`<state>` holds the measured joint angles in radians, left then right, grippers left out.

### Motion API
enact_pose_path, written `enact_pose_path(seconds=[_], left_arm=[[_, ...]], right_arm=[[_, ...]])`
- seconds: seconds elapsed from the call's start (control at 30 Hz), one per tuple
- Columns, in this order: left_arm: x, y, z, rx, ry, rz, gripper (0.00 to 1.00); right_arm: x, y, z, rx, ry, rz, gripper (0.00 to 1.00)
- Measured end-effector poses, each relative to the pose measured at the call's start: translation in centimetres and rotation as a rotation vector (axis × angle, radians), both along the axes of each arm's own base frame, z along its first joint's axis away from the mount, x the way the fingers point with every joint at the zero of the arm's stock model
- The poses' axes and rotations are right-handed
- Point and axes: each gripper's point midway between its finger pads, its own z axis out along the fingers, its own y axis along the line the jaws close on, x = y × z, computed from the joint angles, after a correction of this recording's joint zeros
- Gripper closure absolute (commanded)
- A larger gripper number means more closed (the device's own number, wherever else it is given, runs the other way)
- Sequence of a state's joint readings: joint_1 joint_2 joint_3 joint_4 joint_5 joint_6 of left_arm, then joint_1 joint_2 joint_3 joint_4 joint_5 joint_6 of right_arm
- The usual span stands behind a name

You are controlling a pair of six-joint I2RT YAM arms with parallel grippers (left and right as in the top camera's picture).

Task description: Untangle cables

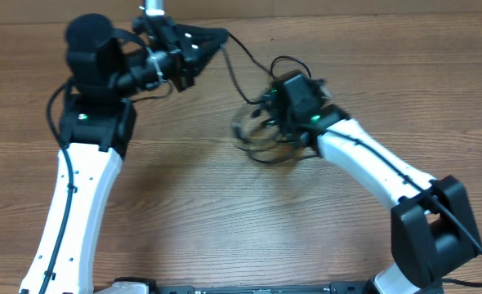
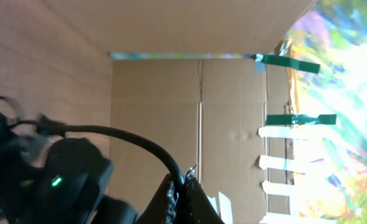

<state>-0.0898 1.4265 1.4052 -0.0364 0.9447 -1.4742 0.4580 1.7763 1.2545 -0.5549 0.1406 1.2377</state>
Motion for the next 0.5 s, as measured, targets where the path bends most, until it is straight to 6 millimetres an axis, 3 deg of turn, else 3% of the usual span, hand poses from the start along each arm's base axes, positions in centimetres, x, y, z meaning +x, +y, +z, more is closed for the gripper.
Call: enact_pose_path(seconds=[0.23, 0.5], left_arm=[[0.5, 5.5, 1.3, 0.049, -0.13, 0.079, 0.96], [1.0, 9.7, 1.3, 0.126, -0.231, 0.14, 0.96]], right_arm=[[-0.2, -12.0, -1.7, -0.125, 0.14, -0.194, 0.0], [-1.4, -19.4, -2.2, -0.203, 0.22, -0.226, 0.0]])
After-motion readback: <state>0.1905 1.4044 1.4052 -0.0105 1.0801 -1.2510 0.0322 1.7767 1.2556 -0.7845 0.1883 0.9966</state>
